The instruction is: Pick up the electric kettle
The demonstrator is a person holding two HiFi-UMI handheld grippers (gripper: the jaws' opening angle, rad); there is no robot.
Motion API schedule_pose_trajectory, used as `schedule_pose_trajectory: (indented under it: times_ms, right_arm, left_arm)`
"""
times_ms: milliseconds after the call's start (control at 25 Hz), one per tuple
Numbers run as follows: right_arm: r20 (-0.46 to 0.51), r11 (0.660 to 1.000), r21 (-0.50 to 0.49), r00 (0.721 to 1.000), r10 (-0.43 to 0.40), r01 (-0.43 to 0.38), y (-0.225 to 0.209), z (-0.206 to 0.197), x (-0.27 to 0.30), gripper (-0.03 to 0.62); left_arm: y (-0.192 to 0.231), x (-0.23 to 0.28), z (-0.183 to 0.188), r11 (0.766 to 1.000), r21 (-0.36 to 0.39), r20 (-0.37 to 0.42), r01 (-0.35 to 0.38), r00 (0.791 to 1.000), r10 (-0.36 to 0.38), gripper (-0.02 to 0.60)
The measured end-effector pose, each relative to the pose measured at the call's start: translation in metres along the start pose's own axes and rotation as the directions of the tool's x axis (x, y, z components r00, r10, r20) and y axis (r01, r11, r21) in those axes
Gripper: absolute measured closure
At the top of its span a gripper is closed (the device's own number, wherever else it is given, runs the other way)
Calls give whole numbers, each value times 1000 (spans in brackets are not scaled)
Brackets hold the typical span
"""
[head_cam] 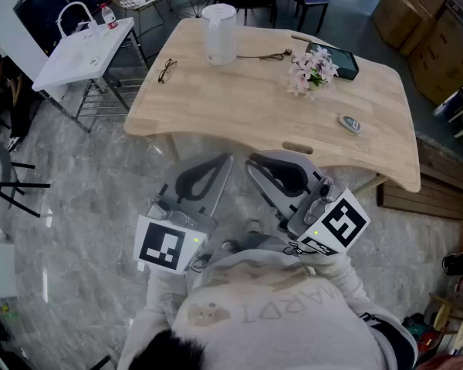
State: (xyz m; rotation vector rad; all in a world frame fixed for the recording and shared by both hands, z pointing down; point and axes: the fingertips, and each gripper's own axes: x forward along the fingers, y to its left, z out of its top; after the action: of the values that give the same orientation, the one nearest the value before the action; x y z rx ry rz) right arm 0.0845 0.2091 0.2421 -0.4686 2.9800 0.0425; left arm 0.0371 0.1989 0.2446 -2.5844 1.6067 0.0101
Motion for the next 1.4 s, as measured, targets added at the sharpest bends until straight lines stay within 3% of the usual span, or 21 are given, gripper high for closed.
schedule_pose_trajectory:
  times_ms: [200, 1000, 1400]
  right_arm:
    - [3, 1000, 3, 1000, 0, 0, -2, 1, 2, 549]
    - [43, 998, 25, 997, -63, 62, 0, -4, -1, 548]
    - [34, 998, 16, 997, -67, 66, -28, -18, 27, 548]
  left_arm:
    - [3, 4, 0, 1000, 23, 0, 2, 1000, -2, 580]
    - [14, -5, -16, 1000, -3, -26, 13, 1000, -13, 581]
    - [50, 9, -31, 1000, 9, -29, -9, 1000, 9, 581]
